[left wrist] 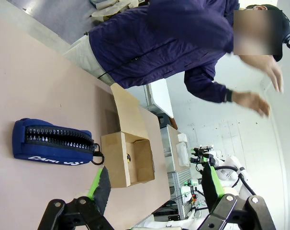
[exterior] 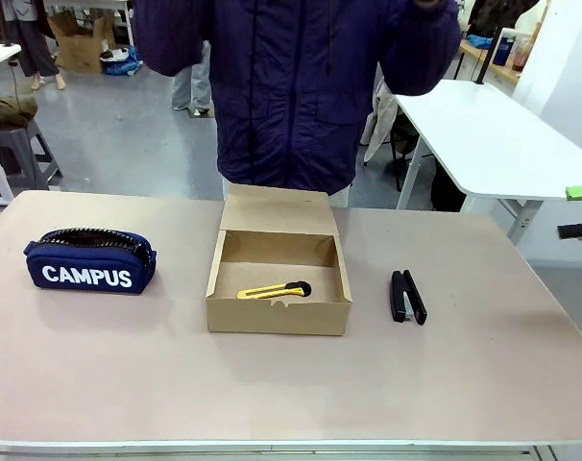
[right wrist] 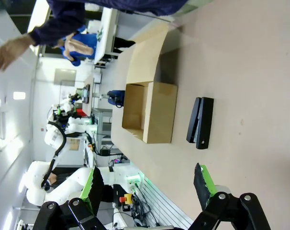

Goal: Pack the item into the box.
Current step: Close the Mailer Box.

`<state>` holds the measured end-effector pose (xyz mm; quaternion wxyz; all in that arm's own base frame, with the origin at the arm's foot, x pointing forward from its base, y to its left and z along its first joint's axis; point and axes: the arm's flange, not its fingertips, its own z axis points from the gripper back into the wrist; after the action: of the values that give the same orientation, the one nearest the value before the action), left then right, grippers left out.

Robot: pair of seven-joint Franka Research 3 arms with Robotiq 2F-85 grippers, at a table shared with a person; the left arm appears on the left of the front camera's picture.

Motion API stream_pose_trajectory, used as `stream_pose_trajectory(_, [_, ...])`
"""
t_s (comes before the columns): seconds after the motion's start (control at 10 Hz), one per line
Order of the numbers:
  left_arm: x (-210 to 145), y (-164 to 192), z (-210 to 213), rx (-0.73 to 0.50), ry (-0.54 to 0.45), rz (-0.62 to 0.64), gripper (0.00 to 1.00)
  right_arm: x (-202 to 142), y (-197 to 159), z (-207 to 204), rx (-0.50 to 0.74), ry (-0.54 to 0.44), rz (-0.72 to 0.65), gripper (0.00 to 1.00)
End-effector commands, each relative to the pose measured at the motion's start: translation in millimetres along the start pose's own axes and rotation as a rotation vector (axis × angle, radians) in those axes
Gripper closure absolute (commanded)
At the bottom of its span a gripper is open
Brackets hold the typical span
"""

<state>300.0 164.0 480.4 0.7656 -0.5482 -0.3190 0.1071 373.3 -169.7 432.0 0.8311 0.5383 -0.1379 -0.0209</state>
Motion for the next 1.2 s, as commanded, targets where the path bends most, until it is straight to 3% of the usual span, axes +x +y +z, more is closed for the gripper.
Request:
stream_pose_trajectory(0.0, [-0.8,0.5,-0.5,-0.014,-0.003,-0.020,0.00,-0.5,1.9,-0.1,0.010,0.002,0.007,0.00])
stream_pose_trajectory(1.0, [0.0,0.0,0.0,0.000,0.000,0.000,0.00,-0.1,0.0,0.1,0.000,0.000,0.000,0.00])
stream_pose_trajectory(1.1, [-3.3,-9.6,-9.1,-0.007,0.057,0.020,0.00,-0.1,10.5,-9.1,0.036,0.003,0.023,0.00])
